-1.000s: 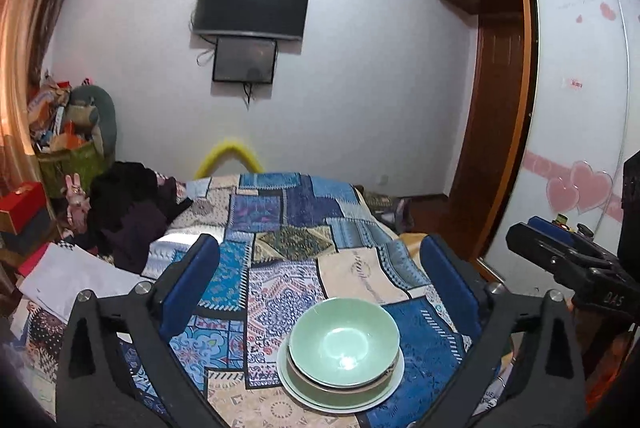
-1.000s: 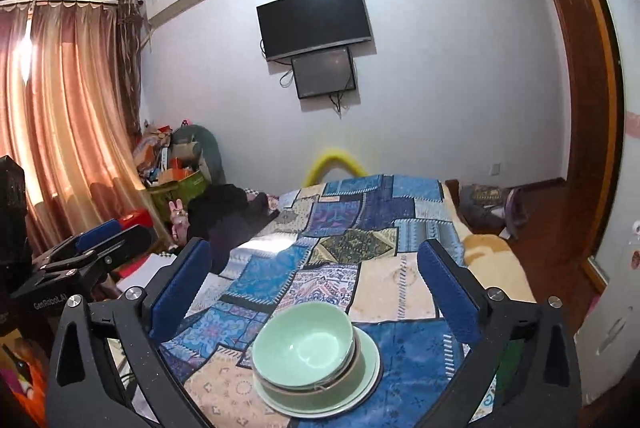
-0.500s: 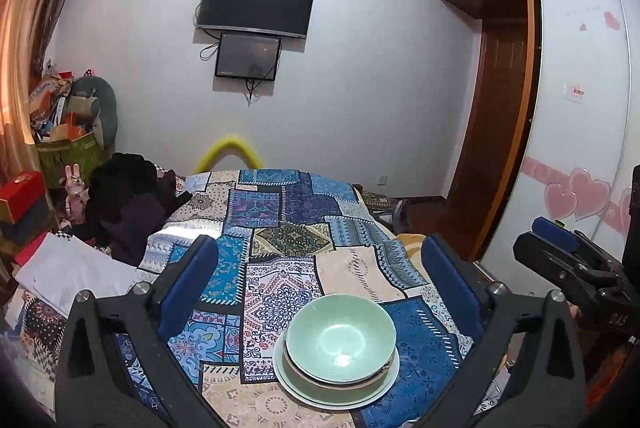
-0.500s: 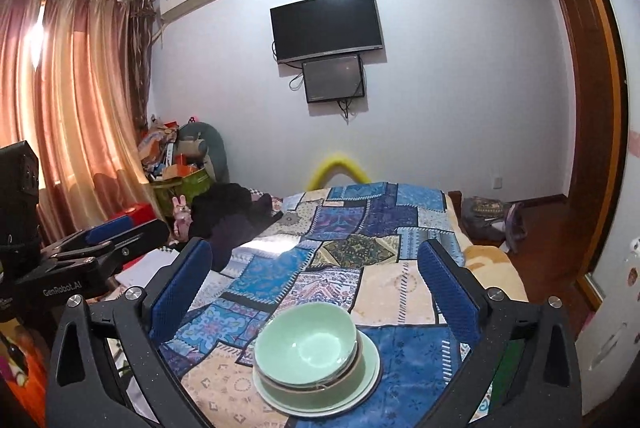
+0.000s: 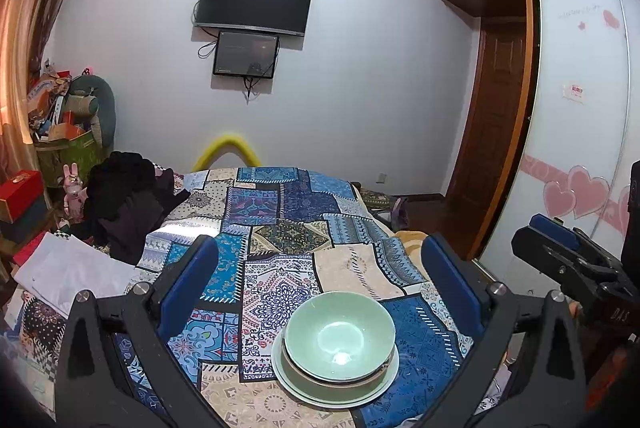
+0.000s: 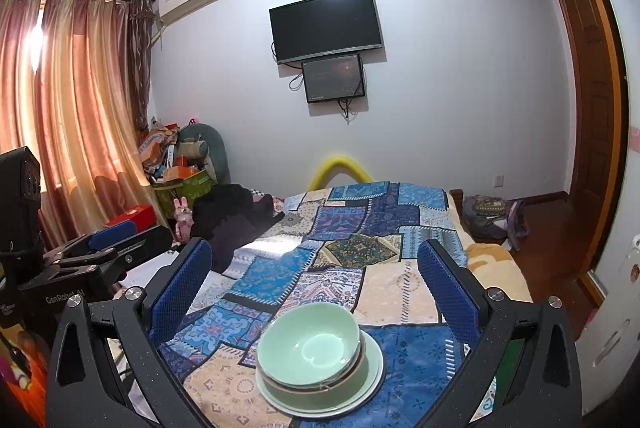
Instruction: Organize plates and bowls
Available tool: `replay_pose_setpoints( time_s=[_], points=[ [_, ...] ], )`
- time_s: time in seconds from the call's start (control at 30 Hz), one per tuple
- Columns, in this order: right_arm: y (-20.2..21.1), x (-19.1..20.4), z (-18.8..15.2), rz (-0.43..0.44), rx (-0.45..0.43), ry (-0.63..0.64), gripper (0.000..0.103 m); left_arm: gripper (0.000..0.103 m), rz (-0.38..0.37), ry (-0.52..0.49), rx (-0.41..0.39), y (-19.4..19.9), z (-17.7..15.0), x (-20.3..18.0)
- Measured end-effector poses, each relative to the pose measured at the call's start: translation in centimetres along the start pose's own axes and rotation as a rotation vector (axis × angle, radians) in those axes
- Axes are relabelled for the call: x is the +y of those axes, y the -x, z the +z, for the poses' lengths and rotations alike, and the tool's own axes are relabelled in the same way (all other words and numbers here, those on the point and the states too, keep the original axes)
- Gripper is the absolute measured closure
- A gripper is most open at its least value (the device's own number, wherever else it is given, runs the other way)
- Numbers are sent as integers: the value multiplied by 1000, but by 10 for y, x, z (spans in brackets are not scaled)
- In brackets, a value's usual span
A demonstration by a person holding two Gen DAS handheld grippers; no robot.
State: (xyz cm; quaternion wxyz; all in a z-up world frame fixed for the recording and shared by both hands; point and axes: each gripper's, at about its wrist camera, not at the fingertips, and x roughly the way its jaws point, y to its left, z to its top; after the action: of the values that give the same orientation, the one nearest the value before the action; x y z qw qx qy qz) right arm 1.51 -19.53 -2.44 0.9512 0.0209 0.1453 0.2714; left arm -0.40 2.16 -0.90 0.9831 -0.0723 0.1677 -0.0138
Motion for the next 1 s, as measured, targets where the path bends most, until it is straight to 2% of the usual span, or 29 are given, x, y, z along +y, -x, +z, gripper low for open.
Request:
replay_pose_setpoints(
  time_s=[1.0],
  points=[
    [1, 6, 3, 12, -4, 8, 0, 0, -10, 10, 10, -3, -4, 0]
  ],
)
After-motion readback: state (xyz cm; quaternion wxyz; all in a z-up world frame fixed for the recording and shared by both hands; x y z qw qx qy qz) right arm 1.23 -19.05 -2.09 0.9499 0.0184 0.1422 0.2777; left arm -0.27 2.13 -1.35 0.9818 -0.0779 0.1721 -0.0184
